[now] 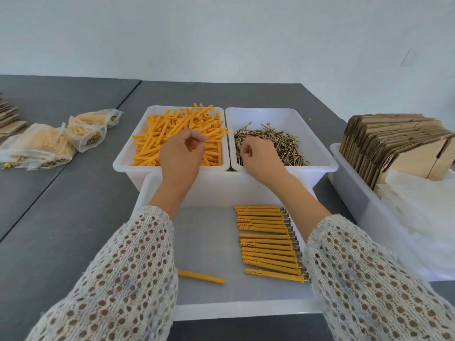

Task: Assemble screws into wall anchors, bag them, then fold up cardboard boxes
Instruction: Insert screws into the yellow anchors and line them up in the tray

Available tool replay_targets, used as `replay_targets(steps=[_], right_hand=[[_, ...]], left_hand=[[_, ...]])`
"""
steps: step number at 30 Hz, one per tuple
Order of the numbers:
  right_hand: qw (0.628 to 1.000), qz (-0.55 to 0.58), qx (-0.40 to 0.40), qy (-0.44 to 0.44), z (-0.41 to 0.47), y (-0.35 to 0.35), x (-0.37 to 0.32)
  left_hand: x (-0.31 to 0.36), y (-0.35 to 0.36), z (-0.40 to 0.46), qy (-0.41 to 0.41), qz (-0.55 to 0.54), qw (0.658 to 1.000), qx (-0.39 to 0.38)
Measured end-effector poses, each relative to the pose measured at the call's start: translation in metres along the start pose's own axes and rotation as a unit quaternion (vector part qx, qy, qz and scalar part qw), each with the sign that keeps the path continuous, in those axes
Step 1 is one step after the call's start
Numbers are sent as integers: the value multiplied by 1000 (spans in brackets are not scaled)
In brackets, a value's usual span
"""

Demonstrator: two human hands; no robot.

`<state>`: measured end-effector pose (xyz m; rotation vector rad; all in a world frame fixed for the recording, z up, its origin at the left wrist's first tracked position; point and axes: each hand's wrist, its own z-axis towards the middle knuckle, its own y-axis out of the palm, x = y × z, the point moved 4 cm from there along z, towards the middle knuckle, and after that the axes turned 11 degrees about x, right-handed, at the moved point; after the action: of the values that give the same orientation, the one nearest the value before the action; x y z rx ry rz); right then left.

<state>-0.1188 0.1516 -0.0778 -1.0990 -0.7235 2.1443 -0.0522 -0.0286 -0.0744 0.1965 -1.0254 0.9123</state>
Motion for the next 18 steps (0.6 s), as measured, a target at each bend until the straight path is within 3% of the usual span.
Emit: replay_targets(steps=[6, 13, 18], right_hand=[[991, 79, 80, 75, 4, -8, 8], [965, 156, 138, 156, 8, -16, 17], [938, 215, 159, 221, 8, -20, 21]], left_hand=[[0, 8, 0, -2, -20, 999, -25], [0, 18, -7, 66, 130, 987, -71], [2, 22, -7, 51, 70, 990, -116]])
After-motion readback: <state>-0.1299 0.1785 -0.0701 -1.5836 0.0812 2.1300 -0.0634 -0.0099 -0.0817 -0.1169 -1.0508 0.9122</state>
